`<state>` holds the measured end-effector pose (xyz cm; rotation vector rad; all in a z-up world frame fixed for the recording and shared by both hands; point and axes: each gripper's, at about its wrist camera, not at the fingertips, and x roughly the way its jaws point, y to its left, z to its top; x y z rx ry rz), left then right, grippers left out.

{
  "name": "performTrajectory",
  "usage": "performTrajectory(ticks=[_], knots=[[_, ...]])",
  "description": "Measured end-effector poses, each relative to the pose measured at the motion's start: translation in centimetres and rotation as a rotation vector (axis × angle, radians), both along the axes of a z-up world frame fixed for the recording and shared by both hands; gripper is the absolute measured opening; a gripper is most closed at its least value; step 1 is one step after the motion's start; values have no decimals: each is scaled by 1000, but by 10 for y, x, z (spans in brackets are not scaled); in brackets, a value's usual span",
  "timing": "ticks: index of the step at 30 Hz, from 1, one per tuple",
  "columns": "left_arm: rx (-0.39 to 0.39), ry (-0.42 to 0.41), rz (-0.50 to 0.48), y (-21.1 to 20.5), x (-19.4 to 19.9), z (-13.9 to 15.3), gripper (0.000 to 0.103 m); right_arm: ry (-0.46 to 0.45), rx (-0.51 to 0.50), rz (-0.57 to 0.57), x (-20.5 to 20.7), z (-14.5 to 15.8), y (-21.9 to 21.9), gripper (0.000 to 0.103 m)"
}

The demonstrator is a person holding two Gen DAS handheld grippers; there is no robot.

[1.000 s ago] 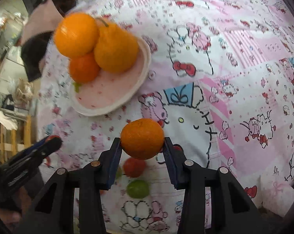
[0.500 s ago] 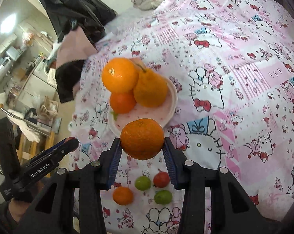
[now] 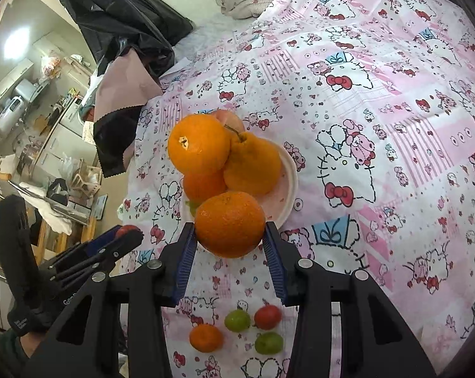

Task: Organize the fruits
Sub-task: 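Place the plum on the plate with the left tool while the right tool sets the tangerine beside it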

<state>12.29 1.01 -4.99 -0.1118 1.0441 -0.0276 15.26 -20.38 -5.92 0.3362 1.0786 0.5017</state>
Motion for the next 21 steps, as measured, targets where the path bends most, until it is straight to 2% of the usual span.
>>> performTrajectory(ticks=[4,8,13,16,21], knots=[[18,25,-29,-4,19,-7,32,4,-30,27,14,-6,11,45],[31,67,-52,-6,38,-27,32,51,-27,35,30,-22,16,45],[12,97,-46,-4,44,-50,32,134,-9,34,38,-47,21,45],[-17,119,-34,-2,48,-60,32,154,-21,50,40,-57,29,45],[-1,137,-43,-7,56,-72,33,185,-53,66,44,-70,40,45]])
